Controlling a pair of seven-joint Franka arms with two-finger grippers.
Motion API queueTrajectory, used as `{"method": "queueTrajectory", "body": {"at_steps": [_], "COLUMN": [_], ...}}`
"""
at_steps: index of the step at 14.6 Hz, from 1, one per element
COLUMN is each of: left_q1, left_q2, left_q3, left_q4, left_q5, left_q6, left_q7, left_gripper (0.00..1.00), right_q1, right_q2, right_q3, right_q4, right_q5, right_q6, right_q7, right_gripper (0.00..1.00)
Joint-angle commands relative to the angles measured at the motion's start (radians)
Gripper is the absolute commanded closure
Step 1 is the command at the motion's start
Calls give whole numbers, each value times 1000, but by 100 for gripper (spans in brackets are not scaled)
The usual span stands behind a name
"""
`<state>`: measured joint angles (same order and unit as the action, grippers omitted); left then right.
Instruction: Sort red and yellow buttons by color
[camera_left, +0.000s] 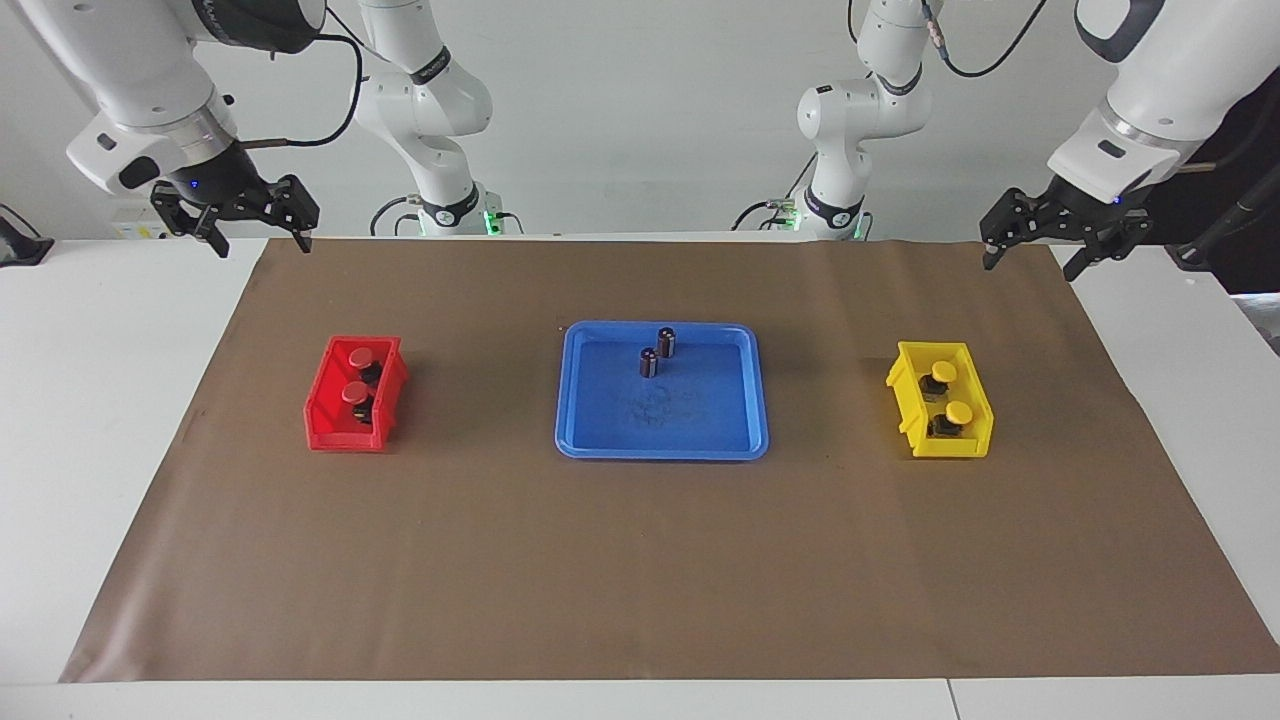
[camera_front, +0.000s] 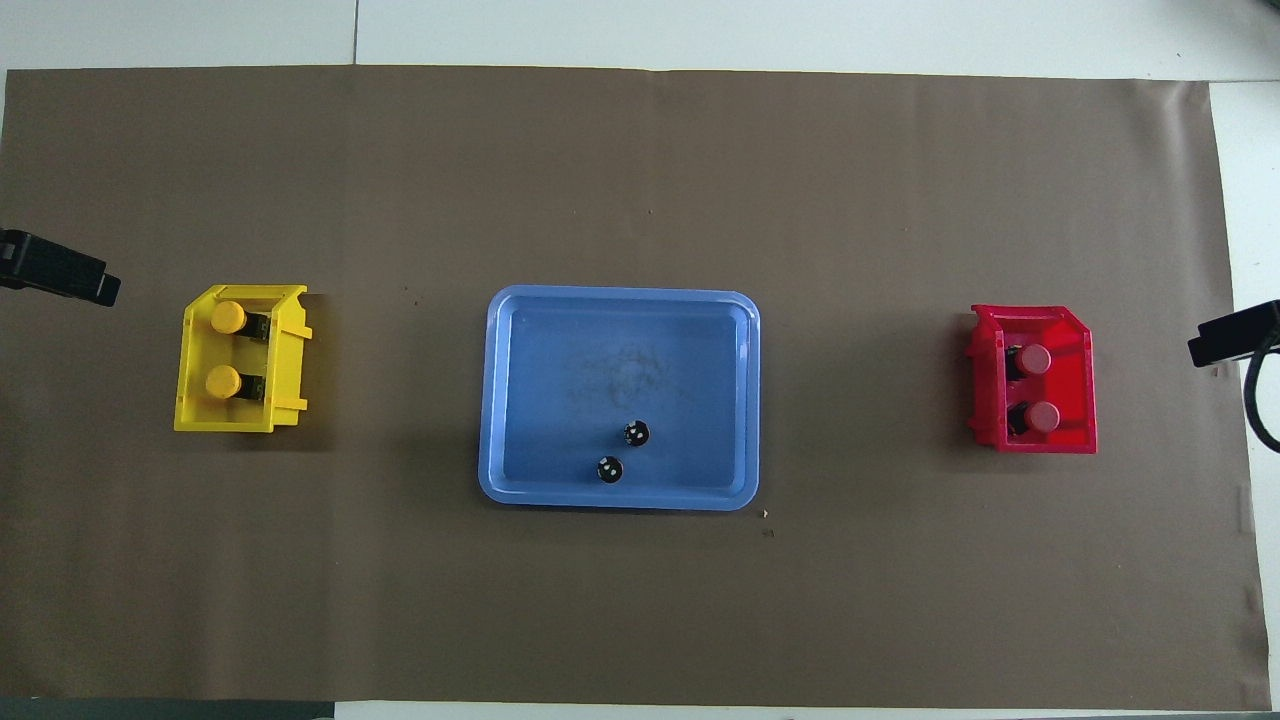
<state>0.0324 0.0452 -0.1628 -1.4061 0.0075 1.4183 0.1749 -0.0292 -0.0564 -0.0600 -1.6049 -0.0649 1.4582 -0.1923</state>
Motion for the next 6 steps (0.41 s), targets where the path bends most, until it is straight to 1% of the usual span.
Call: {"method": "queueTrajectory", "body": {"at_steps": [1, 6], "left_q1": [3, 4], "left_q2": [-7, -5], "left_q3": [-26, -26], "left_q4": [-10, -7], "left_q5": [-14, -9], "left_q6": [-10, -7], "left_q7": [-23, -29], "left_gripper": [0, 0], "right_q1": [-3, -3], "right_q2": [-20, -22], "right_q3": [2, 2], "right_q4": [-24, -26], "right_q5": [5, 5], "right_q6": [8, 10], "right_q7": [13, 13], "right_gripper": [0, 0]}}
